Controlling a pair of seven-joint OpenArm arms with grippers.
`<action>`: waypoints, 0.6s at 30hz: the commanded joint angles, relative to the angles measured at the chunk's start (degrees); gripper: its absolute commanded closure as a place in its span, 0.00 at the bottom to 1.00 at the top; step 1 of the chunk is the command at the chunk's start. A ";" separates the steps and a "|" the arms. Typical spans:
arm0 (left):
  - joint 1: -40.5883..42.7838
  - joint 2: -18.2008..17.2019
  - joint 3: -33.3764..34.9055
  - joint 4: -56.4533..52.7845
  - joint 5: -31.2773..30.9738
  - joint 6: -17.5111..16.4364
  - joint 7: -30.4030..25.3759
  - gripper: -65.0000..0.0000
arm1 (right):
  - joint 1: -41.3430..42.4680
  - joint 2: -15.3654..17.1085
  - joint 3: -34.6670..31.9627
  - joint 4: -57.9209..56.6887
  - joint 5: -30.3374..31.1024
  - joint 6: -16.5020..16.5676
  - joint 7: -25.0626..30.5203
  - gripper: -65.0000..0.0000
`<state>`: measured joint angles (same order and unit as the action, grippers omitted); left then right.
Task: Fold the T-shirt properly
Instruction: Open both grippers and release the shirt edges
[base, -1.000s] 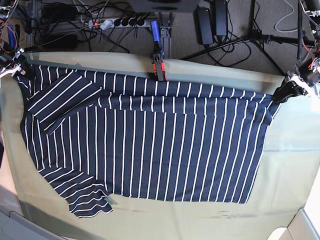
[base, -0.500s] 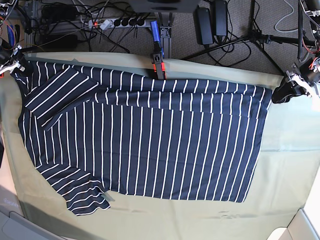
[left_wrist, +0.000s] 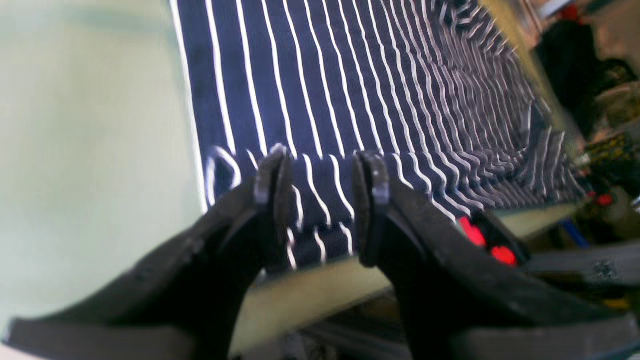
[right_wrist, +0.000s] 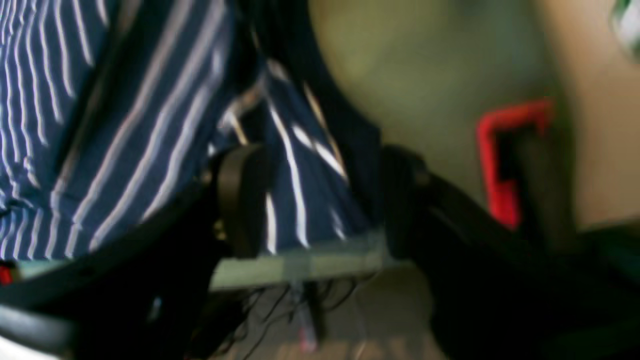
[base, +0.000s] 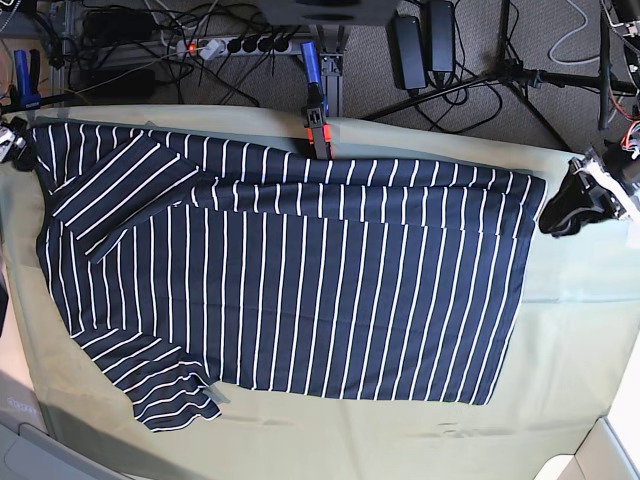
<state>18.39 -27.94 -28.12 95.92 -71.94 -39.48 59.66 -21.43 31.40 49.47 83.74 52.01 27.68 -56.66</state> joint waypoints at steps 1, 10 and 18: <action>-0.46 -1.40 -0.52 1.73 0.09 -0.52 -2.25 0.63 | 0.33 1.79 0.61 1.95 0.61 2.75 1.18 0.45; -4.15 -1.97 -0.33 2.64 7.06 -0.52 -6.73 0.63 | 8.81 6.12 0.09 2.43 -1.29 2.71 2.45 0.45; -4.07 -2.89 -0.28 2.93 7.06 -0.52 -6.01 0.63 | 27.58 7.87 -14.78 -12.59 -9.14 2.08 7.89 0.45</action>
<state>14.74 -29.61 -27.99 97.86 -63.86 -39.51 54.54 5.21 37.30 33.95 70.04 42.13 27.62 -50.17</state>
